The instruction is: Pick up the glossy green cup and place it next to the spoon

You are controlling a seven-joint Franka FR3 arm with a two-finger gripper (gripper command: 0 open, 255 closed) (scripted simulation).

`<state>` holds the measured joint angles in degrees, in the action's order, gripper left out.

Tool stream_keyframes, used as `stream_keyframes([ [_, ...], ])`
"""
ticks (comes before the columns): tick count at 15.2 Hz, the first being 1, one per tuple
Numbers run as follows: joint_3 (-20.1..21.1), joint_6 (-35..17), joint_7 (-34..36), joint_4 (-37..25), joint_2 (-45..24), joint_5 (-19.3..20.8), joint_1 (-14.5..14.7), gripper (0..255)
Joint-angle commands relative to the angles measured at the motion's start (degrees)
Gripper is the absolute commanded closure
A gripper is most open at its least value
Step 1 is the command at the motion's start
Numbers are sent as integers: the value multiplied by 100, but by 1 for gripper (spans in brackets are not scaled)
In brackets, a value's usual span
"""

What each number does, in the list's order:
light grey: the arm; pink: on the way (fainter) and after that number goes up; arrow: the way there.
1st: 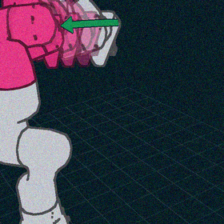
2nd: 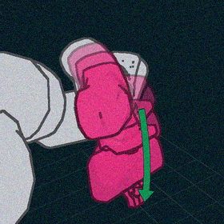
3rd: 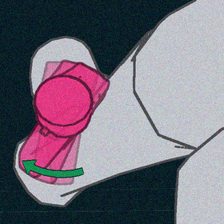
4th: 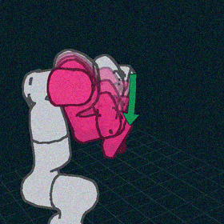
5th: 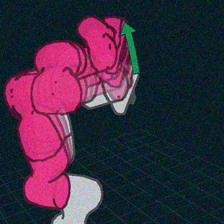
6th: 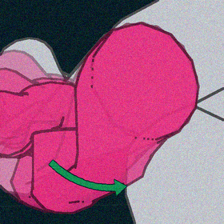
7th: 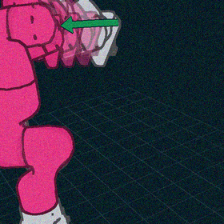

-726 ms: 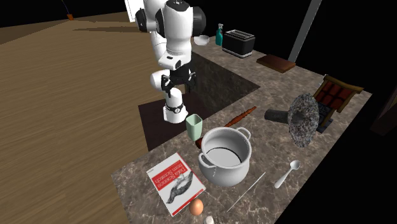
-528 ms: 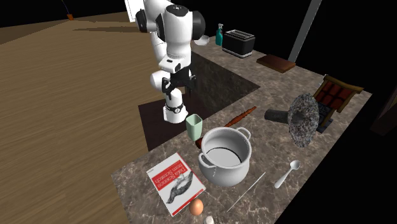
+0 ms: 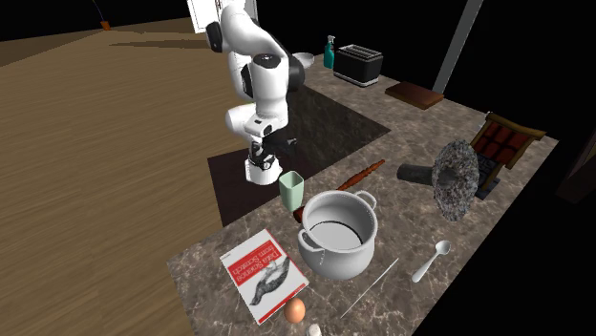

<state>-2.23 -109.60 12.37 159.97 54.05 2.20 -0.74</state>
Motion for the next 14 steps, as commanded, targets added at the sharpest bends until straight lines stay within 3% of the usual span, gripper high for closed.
stream_keyframes([
  [1, 48, -575, 205, 504, 101, -81, -25, 0],
  [10, 78, -1774, 340, 1201, -303, -132, -29, 0],
  [14, 78, -1774, 340, 1201, -303, -132, -29, 0],
])
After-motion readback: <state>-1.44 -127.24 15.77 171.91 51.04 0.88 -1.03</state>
